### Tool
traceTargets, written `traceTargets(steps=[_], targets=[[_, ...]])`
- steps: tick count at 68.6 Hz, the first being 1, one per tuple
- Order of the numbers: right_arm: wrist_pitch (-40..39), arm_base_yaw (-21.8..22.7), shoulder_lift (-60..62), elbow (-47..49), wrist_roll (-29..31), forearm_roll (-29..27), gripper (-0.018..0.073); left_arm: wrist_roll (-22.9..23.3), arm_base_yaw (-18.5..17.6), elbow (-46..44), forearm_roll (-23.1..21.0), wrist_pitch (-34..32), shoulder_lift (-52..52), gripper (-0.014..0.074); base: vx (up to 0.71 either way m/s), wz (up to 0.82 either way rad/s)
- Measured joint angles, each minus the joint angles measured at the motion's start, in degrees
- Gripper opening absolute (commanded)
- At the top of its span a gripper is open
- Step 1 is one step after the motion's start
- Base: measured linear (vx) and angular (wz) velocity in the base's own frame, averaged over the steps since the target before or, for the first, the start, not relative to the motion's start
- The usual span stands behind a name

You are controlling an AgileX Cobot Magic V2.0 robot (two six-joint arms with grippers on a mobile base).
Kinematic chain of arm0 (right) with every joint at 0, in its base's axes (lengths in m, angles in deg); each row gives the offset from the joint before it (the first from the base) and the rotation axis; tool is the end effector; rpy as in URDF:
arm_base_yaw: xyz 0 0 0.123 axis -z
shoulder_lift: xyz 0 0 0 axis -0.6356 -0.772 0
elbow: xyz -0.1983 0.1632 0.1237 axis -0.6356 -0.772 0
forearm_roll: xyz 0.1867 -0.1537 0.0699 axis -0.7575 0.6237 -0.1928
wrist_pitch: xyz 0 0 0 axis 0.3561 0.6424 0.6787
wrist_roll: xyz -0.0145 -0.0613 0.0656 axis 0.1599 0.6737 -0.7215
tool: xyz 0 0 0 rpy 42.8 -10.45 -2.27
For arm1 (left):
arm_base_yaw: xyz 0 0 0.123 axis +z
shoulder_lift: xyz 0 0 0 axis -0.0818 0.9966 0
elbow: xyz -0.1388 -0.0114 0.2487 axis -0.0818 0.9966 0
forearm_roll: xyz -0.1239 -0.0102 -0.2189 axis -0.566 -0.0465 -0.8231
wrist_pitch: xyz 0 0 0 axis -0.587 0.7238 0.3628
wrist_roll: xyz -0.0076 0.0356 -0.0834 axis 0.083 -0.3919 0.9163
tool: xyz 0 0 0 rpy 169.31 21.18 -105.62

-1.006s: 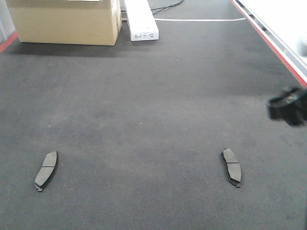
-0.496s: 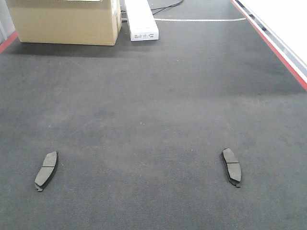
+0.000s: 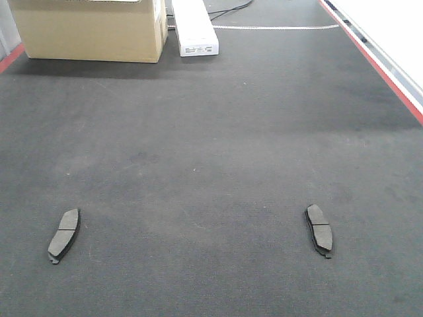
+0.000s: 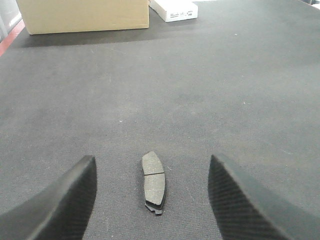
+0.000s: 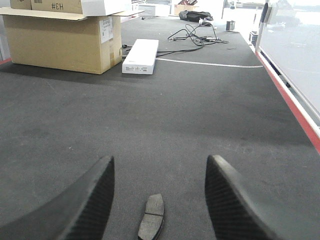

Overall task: Move and align brake pads A on conveyor
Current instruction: 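Raise the open right gripper away from the placed pad, then drive backward and turn away from the conveyor belt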

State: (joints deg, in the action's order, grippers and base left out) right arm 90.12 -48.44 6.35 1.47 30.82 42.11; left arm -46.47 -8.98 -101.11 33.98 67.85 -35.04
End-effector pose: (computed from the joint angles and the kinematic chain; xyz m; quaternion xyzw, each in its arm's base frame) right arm 0.0506 0.0091 0.3083 -0.0806 0.7455 0.0408 0.6603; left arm 0.0705 -0.0098 0.2907 0.0598 0.8052 -0.0307 0.5892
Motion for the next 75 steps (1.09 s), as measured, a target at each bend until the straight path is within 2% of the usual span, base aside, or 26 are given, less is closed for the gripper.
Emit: traceTargets(steps=[53,75], targets=[[-0.1,0.0,0.0,0.0,0.0,0.0,0.04,0.0,0.0,0.0,0.0,0.0,0.0,0.045,0.0,0.0],[-0.1,0.0,0.0,-0.1,0.0,0.0,0.04,0.0,0.0,0.0,0.0,0.0,0.0,0.045,-0.15,0.07]])
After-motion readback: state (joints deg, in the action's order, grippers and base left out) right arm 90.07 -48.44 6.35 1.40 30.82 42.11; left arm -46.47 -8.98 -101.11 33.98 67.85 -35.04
